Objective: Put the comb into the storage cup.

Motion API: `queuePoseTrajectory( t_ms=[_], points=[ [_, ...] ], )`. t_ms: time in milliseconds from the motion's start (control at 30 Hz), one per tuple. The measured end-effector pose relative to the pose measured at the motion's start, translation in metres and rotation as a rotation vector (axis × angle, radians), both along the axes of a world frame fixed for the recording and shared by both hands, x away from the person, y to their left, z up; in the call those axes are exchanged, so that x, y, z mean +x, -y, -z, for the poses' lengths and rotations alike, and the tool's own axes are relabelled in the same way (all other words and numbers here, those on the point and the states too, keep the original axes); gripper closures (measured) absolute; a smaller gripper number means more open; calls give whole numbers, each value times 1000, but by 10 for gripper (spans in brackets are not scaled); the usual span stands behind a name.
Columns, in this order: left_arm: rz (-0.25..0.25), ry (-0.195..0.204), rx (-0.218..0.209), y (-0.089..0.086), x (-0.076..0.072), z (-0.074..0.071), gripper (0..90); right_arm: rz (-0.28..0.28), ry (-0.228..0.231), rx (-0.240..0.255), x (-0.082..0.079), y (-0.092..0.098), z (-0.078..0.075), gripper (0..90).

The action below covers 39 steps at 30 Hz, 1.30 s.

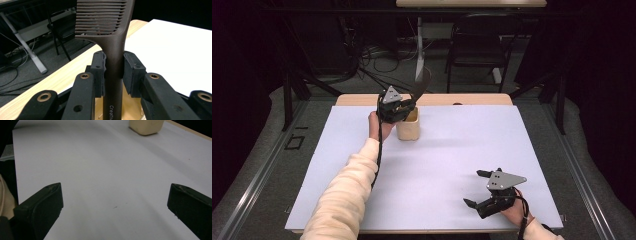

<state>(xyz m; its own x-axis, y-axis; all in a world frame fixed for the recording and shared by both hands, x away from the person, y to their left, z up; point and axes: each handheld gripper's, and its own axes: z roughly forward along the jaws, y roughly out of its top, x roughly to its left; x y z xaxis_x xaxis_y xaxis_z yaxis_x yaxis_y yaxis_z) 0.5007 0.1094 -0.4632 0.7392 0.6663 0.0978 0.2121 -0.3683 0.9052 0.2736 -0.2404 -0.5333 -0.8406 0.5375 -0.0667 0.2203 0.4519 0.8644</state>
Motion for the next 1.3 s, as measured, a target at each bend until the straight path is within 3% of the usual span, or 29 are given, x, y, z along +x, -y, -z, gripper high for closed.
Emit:
queuePoseTrajectory(
  t_ms=[100,567,1300],
  points=[
    [1,-4,19,1,1,0,721,1,8,7,0,0,0,0],
    [7,-30,26,3,2,4,721,1,4,2,0,0,0,0],
    [11,-39,52,2,3,5,720,1,7,4,0,0,0,0]
  ],
)
